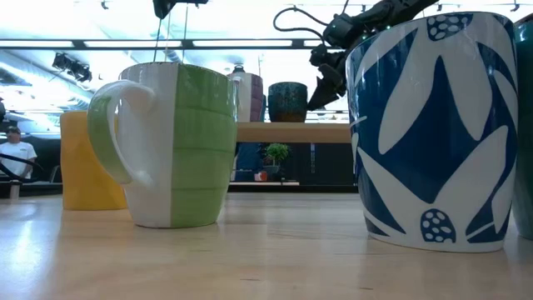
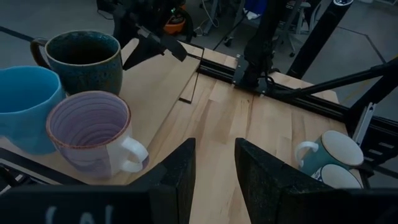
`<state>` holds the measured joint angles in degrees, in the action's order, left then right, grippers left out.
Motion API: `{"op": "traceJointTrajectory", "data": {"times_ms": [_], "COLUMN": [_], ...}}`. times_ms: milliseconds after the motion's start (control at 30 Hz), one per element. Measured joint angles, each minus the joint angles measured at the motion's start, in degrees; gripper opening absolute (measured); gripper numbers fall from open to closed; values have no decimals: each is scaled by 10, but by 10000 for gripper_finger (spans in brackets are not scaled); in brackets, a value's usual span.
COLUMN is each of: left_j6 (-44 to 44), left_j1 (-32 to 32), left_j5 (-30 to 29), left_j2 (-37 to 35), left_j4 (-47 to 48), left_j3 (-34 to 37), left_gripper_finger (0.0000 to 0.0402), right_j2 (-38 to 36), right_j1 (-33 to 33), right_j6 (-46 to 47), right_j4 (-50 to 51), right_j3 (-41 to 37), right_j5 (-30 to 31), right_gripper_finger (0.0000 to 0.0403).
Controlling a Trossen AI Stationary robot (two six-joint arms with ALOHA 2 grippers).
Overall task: Place coffee mugs
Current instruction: Put the blue patterned mug on the shelf, then put the yellow mug on the shelf
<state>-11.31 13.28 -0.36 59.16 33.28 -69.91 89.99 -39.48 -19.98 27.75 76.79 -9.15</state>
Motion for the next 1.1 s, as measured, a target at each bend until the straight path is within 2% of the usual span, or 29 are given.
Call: {"op": "traceJointTrajectory", "data": {"times_ms": [133, 233, 400, 667, 867, 1100], "left_j6": [0, -1, -1, 0, -40, -127], "left_j1": [0, 0, -1, -34, -87, -153], "left_j5": [13, 68, 126, 129, 118, 53], "left_j2": [0, 0, 2, 5, 6, 34], "left_j4": [0, 7, 93, 222, 252, 245], "left_j3": [0, 0, 0, 1, 1, 0], "left_gripper_finger": [118, 118, 118, 118, 118, 118], "right_j2": [-31, -52, -68, -68, -68, -68], "right_j1": [8, 23, 73, 202, 297, 388], "right_j6": [23, 51, 113, 231, 308, 354], "right_j4": [21, 45, 71, 67, 66, 66], "right_j3": [0, 0, 0, 0, 15, 44], "right_j5": [7, 7, 14, 91, 139, 174], "right_gripper_finger": [187, 187, 187, 187, 187, 187]}}
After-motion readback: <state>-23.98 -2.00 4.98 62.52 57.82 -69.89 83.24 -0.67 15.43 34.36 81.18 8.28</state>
